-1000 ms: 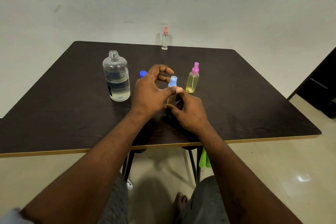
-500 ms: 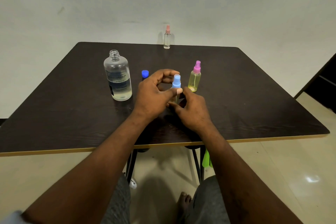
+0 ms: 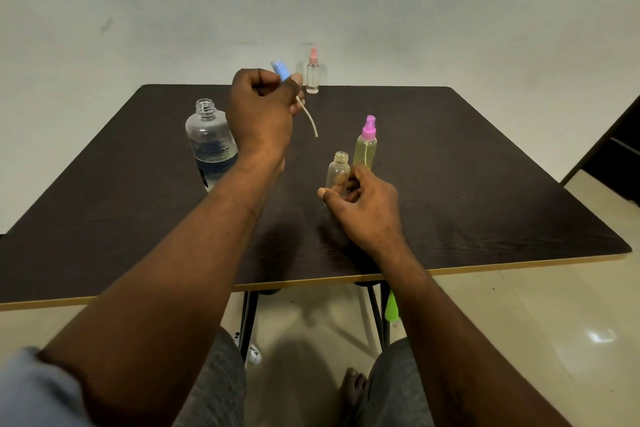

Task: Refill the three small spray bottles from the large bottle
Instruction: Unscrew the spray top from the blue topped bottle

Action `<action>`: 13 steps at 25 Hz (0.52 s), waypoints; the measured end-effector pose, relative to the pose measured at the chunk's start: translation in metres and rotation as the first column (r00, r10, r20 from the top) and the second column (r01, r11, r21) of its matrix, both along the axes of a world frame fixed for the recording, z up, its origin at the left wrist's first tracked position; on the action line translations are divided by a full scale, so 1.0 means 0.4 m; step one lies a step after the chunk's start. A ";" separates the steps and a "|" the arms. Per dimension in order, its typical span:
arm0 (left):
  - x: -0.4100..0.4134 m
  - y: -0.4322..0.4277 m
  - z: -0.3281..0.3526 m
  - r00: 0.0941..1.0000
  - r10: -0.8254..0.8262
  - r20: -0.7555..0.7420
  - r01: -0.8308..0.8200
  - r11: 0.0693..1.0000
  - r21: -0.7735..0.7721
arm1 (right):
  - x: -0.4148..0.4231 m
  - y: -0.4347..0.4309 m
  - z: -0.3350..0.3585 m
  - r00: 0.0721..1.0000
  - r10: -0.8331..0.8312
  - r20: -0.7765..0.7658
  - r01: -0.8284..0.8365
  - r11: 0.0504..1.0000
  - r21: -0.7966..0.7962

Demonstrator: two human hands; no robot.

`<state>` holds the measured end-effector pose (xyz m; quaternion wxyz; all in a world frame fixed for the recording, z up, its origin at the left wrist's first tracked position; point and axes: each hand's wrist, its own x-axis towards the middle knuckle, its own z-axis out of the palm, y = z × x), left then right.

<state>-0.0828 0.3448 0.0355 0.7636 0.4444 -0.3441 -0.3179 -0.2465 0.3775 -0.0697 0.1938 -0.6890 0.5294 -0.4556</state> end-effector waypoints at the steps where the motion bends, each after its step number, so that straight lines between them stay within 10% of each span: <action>1: 0.002 -0.018 0.005 0.998 0.027 0.062 -0.028 1.000 0.003 | 0.000 0.000 0.000 1.000 -0.011 0.003 0.011 1.000 0.004; 4: -0.002 -0.059 -0.018 0.886 0.087 0.456 -0.145 0.985 0.093 | 0.002 -0.002 0.000 0.999 -0.032 0.016 0.032 0.999 0.012; 7: 0.000 -0.079 -0.075 0.558 -0.082 0.826 -0.172 0.962 0.211 | 0.004 -0.004 -0.006 0.999 -0.035 -0.001 0.035 0.999 0.021; 13: -0.035 -0.092 -0.092 -0.232 -0.396 0.889 -0.292 0.900 0.325 | 0.005 -0.009 -0.007 0.999 -0.032 -0.040 0.033 0.999 0.025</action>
